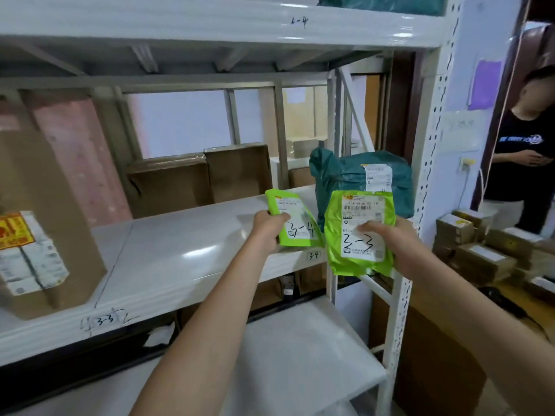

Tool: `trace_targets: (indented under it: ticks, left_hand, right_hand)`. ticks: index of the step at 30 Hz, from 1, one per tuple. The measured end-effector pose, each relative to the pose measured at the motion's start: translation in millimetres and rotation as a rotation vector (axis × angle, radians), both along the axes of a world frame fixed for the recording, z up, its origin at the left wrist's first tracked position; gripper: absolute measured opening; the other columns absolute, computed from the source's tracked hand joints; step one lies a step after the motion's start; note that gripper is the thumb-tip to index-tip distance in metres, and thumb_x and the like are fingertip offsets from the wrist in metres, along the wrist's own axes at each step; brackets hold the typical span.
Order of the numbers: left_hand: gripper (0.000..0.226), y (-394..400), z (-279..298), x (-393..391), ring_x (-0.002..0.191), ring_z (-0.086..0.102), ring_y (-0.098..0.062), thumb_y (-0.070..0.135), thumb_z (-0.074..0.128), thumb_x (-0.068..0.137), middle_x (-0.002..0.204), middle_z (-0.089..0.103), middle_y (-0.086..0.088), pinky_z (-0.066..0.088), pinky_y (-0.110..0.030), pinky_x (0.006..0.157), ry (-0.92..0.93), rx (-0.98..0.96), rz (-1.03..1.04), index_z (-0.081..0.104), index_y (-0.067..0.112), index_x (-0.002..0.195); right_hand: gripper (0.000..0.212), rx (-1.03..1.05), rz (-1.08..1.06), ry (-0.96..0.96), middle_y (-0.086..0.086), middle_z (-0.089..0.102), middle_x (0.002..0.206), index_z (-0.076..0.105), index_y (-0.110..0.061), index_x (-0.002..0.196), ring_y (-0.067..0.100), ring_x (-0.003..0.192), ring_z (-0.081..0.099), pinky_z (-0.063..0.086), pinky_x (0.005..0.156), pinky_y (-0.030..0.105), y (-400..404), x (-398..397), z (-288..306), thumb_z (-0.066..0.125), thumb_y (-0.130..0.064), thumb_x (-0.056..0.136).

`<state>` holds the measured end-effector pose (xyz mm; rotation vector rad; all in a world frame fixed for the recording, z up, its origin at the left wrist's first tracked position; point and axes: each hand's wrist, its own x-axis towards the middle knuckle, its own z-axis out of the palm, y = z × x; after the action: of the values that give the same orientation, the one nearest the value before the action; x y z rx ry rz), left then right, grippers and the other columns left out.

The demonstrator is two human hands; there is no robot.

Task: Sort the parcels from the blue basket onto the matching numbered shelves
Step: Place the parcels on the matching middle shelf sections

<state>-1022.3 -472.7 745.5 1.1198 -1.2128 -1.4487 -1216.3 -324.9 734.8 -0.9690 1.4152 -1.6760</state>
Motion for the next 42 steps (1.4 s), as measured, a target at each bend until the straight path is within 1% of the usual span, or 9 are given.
trace_targets:
  ticks: [4,9,12,15,21,27,30,35,42]
  left_hand:
    - [0.027,-11,-10,-16,0.100,0.069,-0.036,-0.006,0.064,0.089,0.110,0.069,-0.021,0.056,-0.053,0.089,-0.100,-0.013,0.089,0.062,-0.010,0.116]
    - [0.029,-6,-21,-29,0.107,0.064,-0.031,0.010,0.073,0.085,0.115,0.070,-0.014,0.053,-0.038,0.092,-0.427,-0.168,0.152,0.068,0.005,0.113]
    - [0.048,-4,-19,-36,0.124,0.047,-0.035,0.033,0.074,0.085,0.128,0.057,-0.016,0.044,-0.039,0.102,-0.856,-0.294,0.171,0.060,0.007,0.123]
    - [0.065,2,-17,-37,0.130,0.033,-0.038,0.044,0.072,0.084,0.137,0.038,-0.019,0.039,-0.045,0.105,-0.996,-0.273,0.204,0.051,0.006,0.132]
    - [0.047,9,-14,-19,0.131,0.041,-0.038,0.040,0.054,0.098,0.137,0.048,-0.019,0.038,-0.042,0.107,-0.810,-0.357,0.250,0.054,0.010,0.135]
    - [0.048,64,1,50,0.114,0.062,-0.027,0.050,0.048,0.101,0.124,0.066,-0.010,0.051,-0.037,0.096,-0.023,-0.145,0.040,0.058,0.015,0.133]
    - [0.054,103,-6,87,0.115,0.067,-0.025,0.058,0.055,0.094,0.125,0.070,-0.003,0.053,-0.048,0.099,0.017,-0.104,-0.093,0.056,0.022,0.134]
    - [0.053,143,-28,149,0.111,0.069,-0.029,0.013,0.075,0.088,0.127,0.067,-0.007,0.058,-0.050,0.089,0.064,-0.139,-0.068,0.049,0.018,0.134]
    - [0.056,157,-46,233,0.108,0.070,-0.026,-0.002,0.079,0.080,0.120,0.072,-0.009,0.060,-0.036,0.081,0.076,-0.216,0.050,0.056,0.010,0.129]
  right_hand:
    - [0.033,-0.031,0.067,-0.008,0.005,0.077,0.104,0.070,-0.013,0.110,0.028,0.095,0.074,0.057,0.089,0.049,-7,-14,7,0.074,-0.001,0.079]
    - [0.038,-0.068,0.120,-0.042,0.006,0.077,0.106,0.068,-0.009,0.117,0.025,0.094,0.075,0.059,0.085,0.045,-10,-24,12,0.072,0.002,0.080]
    - [0.038,-0.082,0.137,-0.080,0.006,0.077,0.104,0.068,-0.009,0.116,0.027,0.092,0.075,0.061,0.079,0.043,-12,-26,11,0.071,0.004,0.080]
    - [0.035,-0.094,0.154,-0.106,0.006,0.077,0.102,0.068,-0.011,0.111,0.027,0.093,0.075,0.061,0.079,0.043,-12,-23,10,0.069,0.007,0.081]
    - [0.041,-0.077,0.207,-0.129,0.011,0.076,0.105,0.067,-0.010,0.117,0.032,0.095,0.074,0.058,0.086,0.055,-26,-7,9,0.073,0.002,0.079]
    - [0.033,-0.096,0.397,-0.122,0.009,0.076,0.108,0.068,-0.014,0.115,0.029,0.095,0.074,0.059,0.083,0.047,-45,56,8,0.069,0.000,0.085]
    - [0.038,-0.123,0.528,-0.124,0.011,0.073,0.116,0.064,-0.009,0.126,0.031,0.104,0.072,0.056,0.090,0.051,-50,103,4,0.070,-0.009,0.089]
    - [0.054,-0.072,0.571,-0.198,0.012,0.074,0.112,0.064,-0.010,0.125,0.033,0.101,0.073,0.056,0.091,0.054,-47,184,1,0.069,-0.049,0.089]
    - [0.047,0.068,0.567,-0.234,0.015,0.076,0.105,0.067,-0.004,0.116,0.034,0.095,0.074,0.058,0.086,0.053,-42,267,-3,0.065,-0.045,0.093]
